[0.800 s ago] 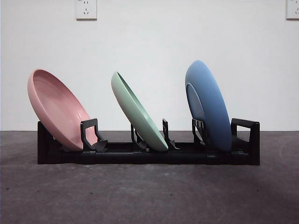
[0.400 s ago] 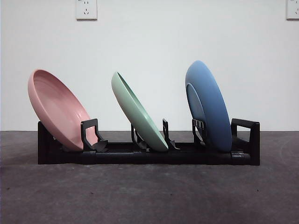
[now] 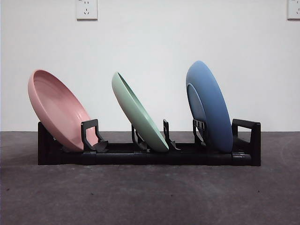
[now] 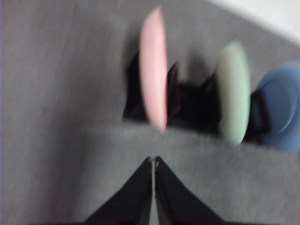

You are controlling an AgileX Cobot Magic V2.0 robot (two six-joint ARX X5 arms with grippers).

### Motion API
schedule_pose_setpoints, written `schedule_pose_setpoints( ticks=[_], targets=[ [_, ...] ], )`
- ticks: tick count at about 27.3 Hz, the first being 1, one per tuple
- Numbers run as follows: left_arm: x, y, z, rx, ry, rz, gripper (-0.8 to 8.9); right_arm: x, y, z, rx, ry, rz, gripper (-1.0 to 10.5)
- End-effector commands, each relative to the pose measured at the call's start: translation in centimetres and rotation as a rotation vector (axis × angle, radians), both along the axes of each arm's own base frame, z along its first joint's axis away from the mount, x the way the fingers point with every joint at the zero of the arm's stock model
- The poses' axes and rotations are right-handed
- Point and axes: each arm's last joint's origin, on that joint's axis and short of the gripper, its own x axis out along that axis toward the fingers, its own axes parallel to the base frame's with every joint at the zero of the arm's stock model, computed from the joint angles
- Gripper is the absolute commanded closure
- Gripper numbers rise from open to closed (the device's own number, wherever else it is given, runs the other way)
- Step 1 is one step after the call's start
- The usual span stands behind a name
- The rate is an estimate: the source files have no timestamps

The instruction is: Place the plate

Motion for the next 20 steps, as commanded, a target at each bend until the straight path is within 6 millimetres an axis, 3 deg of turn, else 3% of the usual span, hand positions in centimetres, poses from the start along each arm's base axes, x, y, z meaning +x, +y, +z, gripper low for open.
schedule_pose_setpoints(
  ticks=[1,2,4,5,9,11,20],
  targets=[
    [0.8,-0.1,0.7,0.035,0.027,-0.045,7.99,0.9,0.3,0.2,-0.038,0.02,0.053,8.9],
    [1.1,-0.1,0.7,0.036,0.04,-0.048,7.71,1.3,0.5,0.1,-0.043,0.032,0.066,8.2],
    [1.6,-0.1,0.6,0.036,0.056,-0.05,6.22,2.0,0.8,-0.3,-0.061,0.052,0.102,6.1],
    [1.8,-0.1,0.5,0.036,0.061,-0.05,5.56,2.2,1.0,-0.4,-0.061,0.06,0.111,5.8],
    [1.9,-0.1,0.5,0.036,0.061,-0.049,5.31,2.8,1.6,-0.5,-0.049,0.079,0.14,5.9],
    [1.9,-0.1,0.5,0.036,0.061,-0.049,5.31,4.1,2.2,-0.4,-0.031,0.118,0.149,5.9],
    [1.9,-0.1,0.5,0.036,0.061,-0.049,5.32,14.5,6.8,1.3,-0.019,0.161,0.267,6.4]
  ],
)
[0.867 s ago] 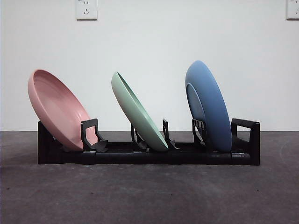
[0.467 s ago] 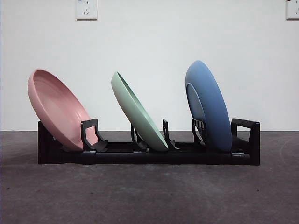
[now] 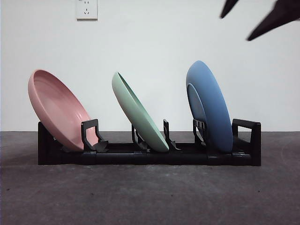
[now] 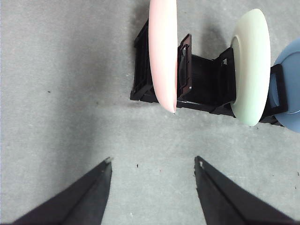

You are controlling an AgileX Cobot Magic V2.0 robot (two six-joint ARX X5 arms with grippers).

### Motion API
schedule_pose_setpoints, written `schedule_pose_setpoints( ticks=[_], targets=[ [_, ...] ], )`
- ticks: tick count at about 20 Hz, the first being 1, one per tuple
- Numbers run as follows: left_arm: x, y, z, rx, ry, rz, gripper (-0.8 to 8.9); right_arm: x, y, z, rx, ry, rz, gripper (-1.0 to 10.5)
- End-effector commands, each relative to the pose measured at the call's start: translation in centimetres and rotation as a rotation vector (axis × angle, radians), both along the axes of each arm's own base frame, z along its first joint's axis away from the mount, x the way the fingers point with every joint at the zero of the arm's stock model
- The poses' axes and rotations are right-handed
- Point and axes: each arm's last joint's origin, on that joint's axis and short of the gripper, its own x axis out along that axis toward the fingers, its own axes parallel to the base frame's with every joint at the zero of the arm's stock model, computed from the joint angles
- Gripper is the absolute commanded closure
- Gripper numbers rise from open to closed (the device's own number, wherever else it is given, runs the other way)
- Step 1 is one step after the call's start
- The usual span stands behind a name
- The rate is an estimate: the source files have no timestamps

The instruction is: Place the plate

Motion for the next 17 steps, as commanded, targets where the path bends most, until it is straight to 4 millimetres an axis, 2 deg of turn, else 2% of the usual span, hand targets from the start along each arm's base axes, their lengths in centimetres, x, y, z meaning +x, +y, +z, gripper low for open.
schedule_pose_setpoints(
  ticks=[1,5,11,12,15,17],
  targets=[
    [0.1,0.0,0.7,0.001,-0.029,-0.011,5.32,2.5,1.3,0.6,0.015,-0.031,0.023,6.4],
    [0.1,0.0,0.7,0.001,-0.029,-0.012,5.32,5.8,3.2,-0.3,-0.001,-0.02,0.064,6.4],
    [0.1,0.0,0.7,0.001,-0.03,-0.012,5.32,8.3,4.9,-3.0,-0.03,0.038,0.086,6.9],
    [0.1,0.0,0.7,0.001,-0.03,-0.012,5.32,8.5,5.1,-3.3,-0.032,0.046,0.089,7.2],
    [0.1,0.0,0.7,0.002,-0.03,-0.011,5.32,8.6,5.1,-3.5,-0.034,0.051,0.089,9.4],
    [0.1,0.0,0.7,0.002,-0.03,-0.012,5.32,8.5,5.1,-3.5,-0.035,0.056,0.089,9.4]
  ],
)
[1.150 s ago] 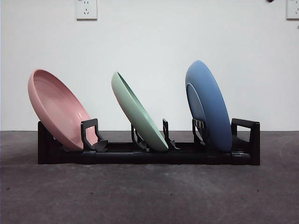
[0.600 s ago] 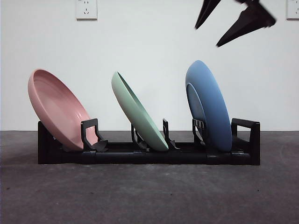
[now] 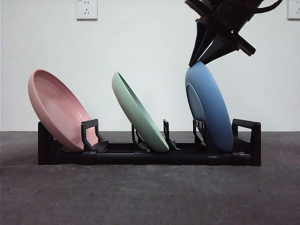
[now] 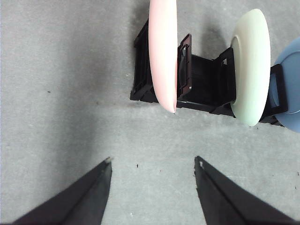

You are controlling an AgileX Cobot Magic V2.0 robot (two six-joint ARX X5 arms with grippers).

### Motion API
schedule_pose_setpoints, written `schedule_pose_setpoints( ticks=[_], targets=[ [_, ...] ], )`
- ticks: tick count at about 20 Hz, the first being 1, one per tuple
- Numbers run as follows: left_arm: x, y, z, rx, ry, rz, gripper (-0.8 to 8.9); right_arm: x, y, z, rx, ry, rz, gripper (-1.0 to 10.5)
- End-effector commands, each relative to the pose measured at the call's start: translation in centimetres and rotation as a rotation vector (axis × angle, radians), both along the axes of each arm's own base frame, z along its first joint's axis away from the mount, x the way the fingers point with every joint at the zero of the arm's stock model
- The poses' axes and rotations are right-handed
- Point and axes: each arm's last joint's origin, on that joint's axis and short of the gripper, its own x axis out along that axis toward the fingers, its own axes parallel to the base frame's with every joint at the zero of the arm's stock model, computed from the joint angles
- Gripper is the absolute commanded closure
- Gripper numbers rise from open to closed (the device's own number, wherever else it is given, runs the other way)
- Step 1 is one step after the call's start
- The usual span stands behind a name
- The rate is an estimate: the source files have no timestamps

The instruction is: Place the plate

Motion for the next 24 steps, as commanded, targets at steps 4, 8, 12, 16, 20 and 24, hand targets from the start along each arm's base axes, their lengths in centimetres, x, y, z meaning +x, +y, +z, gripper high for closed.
schedule_pose_setpoints(
  ticks=[4,8,12,16,20,24],
  targets=[
    [0.1,0.0,0.7,0.002,-0.03,-0.011,5.32,-0.4,0.1,1.2,0.013,-0.027,0.019,9.4],
    [0.2,0.0,0.8,0.002,-0.045,-0.011,5.32,-3.1,-0.5,4.7,0.166,-0.057,0.097,9.4],
    [0.2,0.0,0.9,0.002,-0.052,-0.012,5.32,-7.1,-1.6,8.2,0.237,-0.146,0.177,9.4],
    [0.2,0.0,0.9,0.002,-0.051,-0.011,5.32,-11.5,-2.7,11.4,0.25,-0.327,0.235,9.4],
    [0.2,0.0,0.9,0.002,-0.051,-0.011,5.32,-16.1,-4.3,10.8,0.281,-0.474,0.25,9.4],
    [0.2,0.0,0.9,0.002,-0.052,-0.012,5.32,-20.4,-5.7,6.2,0.3,-0.54,0.263,9.4]
  ],
)
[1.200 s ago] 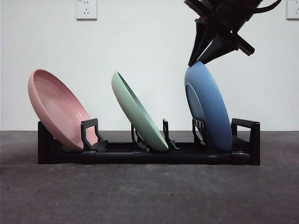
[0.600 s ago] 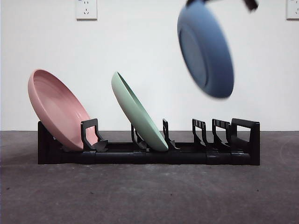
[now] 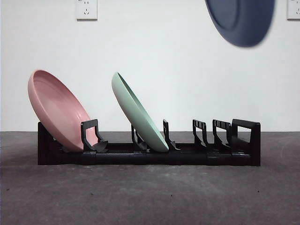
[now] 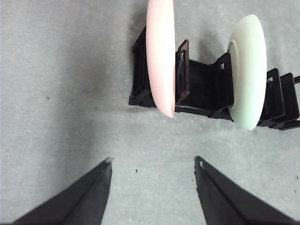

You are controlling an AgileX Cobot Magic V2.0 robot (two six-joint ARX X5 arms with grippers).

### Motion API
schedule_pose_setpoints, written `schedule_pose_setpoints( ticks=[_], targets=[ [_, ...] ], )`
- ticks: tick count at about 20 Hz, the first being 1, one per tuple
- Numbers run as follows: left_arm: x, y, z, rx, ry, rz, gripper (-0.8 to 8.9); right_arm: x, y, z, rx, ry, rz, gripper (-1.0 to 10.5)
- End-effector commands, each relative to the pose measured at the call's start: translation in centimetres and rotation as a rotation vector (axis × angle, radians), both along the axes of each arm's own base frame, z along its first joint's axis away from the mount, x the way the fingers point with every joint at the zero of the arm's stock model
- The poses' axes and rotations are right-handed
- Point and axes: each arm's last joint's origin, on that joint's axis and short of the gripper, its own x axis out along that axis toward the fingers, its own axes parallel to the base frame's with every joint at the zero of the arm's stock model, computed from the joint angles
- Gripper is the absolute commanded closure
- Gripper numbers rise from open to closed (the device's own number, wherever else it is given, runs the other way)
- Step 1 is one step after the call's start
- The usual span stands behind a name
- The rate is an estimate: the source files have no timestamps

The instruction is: Place the plate

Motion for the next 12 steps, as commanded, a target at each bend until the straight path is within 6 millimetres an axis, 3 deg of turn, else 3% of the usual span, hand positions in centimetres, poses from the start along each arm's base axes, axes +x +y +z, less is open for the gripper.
schedule_pose_setpoints(
  ticks=[1,6,9,12],
  targets=[
    [0.1,0.0,0.7,0.002,-0.032,-0.012,5.32,-1.8,-0.4,-2.2,0.005,-0.05,0.029,9.4],
    [0.1,0.0,0.7,0.002,-0.032,-0.011,5.32,-5.0,0.1,-7.7,-0.019,-0.024,0.181,9.4],
    [0.1,0.0,0.7,0.002,-0.032,-0.011,5.32,-5.9,1.5,-8.4,-0.088,-0.012,0.257,9.4],
    [0.1,0.0,0.7,0.002,-0.031,-0.011,5.32,-6.4,4.1,-9.3,-0.205,-0.001,0.314,9.4]
  ],
)
